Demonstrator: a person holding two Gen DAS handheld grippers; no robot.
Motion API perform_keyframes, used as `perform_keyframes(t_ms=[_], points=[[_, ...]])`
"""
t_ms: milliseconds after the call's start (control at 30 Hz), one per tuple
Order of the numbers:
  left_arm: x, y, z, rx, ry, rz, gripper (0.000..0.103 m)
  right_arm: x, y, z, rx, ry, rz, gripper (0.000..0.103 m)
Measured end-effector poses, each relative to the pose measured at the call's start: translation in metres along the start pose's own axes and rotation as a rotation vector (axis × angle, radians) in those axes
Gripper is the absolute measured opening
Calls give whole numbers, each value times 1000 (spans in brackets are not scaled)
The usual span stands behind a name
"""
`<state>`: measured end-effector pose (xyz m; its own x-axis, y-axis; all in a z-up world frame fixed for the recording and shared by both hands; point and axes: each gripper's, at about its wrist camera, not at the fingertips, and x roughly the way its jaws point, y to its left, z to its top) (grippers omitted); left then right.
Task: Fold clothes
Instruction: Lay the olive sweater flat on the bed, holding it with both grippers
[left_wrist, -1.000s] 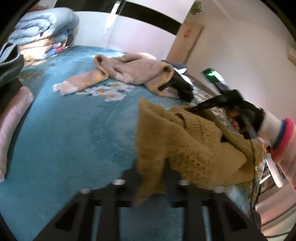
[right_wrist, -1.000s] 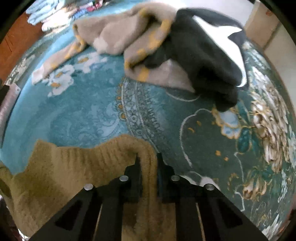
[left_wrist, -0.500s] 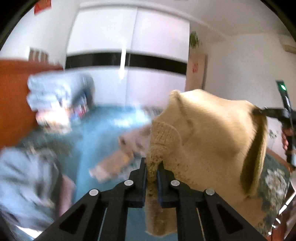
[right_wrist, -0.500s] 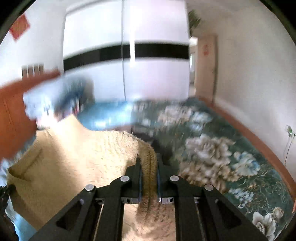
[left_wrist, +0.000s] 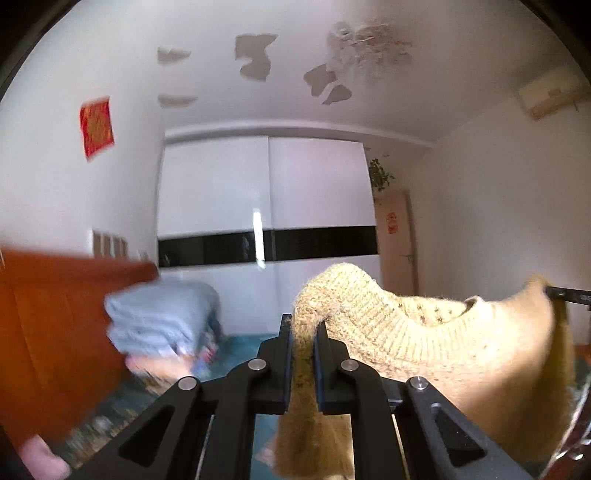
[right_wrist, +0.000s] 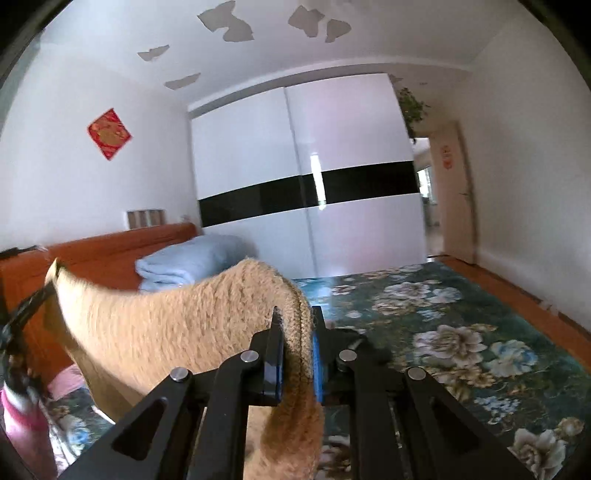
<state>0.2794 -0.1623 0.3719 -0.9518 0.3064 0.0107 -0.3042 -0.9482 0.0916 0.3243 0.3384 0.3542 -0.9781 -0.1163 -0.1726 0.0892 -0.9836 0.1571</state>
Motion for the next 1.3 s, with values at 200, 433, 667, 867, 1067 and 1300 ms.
perform_keyframes(t_ms=[200,433,667,867,1067,1300], points=[[84,-14,8,89,120,47,10,32,-18,-29,12,98,-22,12],[228,-54,-137,54,450,11,10,118,-78,-135,92,356,-142,12],[291,-108,-276,38,696,-23,10,180,-136,-239,188,611,-197,12],[259,-106,-315,-6,701,-38,10,192,-146,-257,178,688,-162,12],[202,-96,-353,-64,738,-75,10,175,-119,-256,71,725,-98,13],[170,-73,-371,-157,767,-75,10,165,-97,-221,48,675,-62,49]])
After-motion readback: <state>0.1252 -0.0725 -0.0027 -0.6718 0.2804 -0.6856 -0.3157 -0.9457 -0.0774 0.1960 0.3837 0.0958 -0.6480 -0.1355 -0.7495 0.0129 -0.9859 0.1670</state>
